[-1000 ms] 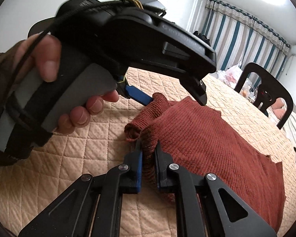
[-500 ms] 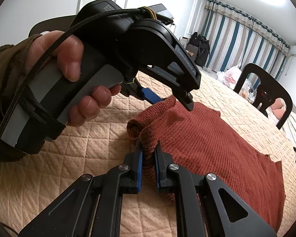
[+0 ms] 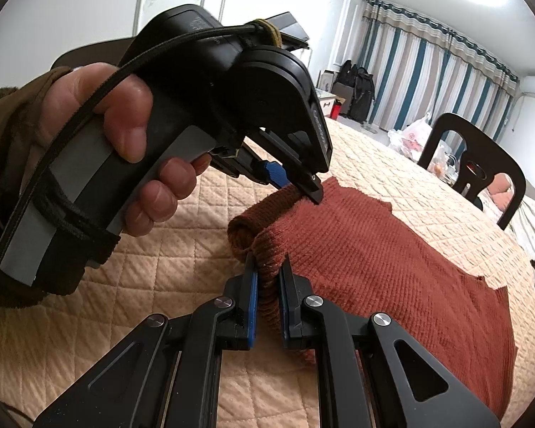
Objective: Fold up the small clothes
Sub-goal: 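Lift the edge with the right gripper while the left gripper grasps the sweater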
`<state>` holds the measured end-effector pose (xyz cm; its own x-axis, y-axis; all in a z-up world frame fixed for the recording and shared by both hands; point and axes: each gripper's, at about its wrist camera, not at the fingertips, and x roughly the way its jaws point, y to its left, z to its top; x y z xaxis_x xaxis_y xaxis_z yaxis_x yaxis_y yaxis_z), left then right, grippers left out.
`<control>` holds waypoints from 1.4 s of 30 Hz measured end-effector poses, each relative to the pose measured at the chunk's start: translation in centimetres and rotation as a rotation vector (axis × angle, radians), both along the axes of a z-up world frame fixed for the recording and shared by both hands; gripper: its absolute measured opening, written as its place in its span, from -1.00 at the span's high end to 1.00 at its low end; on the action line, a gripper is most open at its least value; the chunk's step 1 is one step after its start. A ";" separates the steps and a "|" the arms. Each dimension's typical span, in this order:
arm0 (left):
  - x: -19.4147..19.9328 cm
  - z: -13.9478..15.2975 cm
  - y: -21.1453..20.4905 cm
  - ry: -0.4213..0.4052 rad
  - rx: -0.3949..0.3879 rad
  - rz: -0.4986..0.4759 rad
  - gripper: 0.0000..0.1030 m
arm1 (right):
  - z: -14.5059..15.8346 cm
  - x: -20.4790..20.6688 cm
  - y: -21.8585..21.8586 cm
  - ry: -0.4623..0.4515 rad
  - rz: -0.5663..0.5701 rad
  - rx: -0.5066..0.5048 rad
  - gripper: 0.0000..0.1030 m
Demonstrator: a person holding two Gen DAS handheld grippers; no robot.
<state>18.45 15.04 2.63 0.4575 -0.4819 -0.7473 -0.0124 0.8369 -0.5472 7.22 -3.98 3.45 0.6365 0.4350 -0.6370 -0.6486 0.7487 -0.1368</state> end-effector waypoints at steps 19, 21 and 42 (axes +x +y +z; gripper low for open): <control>-0.6 7.0 -7.6 -0.141 -0.038 -0.055 0.71 | 4.1 -2.9 -5.9 -0.076 -0.123 0.138 0.83; -0.7 7.3 -8.8 -0.146 -0.038 -0.068 0.71 | 4.3 -3.1 -6.8 -0.076 -0.139 0.151 0.83; 0.9 7.0 -20.1 -0.110 -0.023 -0.194 0.73 | 4.1 -3.7 -15.9 -0.061 -0.298 0.203 0.83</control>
